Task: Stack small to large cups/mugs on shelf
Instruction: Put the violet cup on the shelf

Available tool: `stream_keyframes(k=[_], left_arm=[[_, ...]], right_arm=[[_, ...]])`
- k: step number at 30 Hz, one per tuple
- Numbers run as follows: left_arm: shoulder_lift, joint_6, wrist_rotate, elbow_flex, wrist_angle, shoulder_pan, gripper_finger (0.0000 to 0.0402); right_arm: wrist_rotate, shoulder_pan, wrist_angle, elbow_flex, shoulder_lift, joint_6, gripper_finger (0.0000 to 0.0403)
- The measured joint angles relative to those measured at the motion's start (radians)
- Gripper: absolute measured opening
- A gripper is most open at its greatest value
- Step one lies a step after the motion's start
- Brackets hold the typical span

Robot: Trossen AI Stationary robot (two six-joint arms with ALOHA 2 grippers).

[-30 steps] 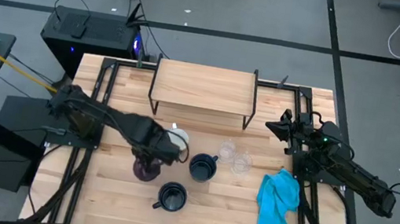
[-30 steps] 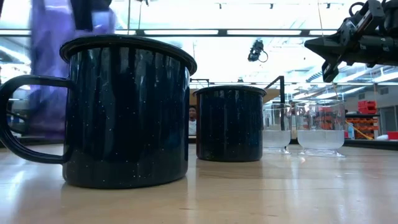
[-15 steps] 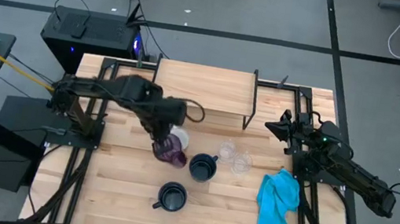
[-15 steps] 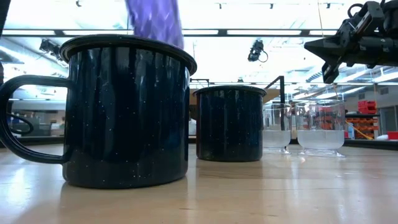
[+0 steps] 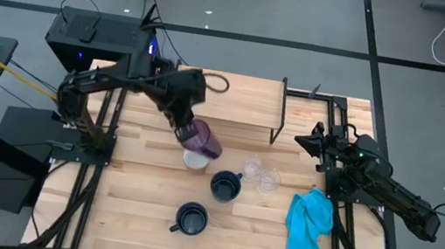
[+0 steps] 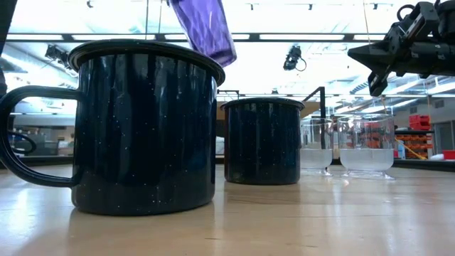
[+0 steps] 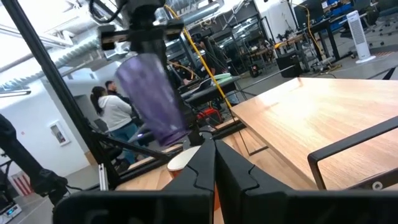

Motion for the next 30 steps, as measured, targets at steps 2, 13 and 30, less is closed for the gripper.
stream_keyframes(k=[2, 13, 30], left_arm=[[-0.002, 0.017, 0.004, 0.0, 0.0, 0.038, 0.0009], [-0.055, 0.114, 0.021, 0.001, 0.0, 0.264, 0.0009], [-0.039, 0.188, -0.012, -0.021, 0.002, 0.364, 0.0009]], right_arm=[[0.0, 0.0, 0.0, 0.0, 0.0, 0.0, 0.0011], [0.0, 0.0, -0.005, 0.0, 0.0, -0.006, 0.001], [0.0, 0.0, -0.041, 0.0, 0.0, -0.002, 0.001]])
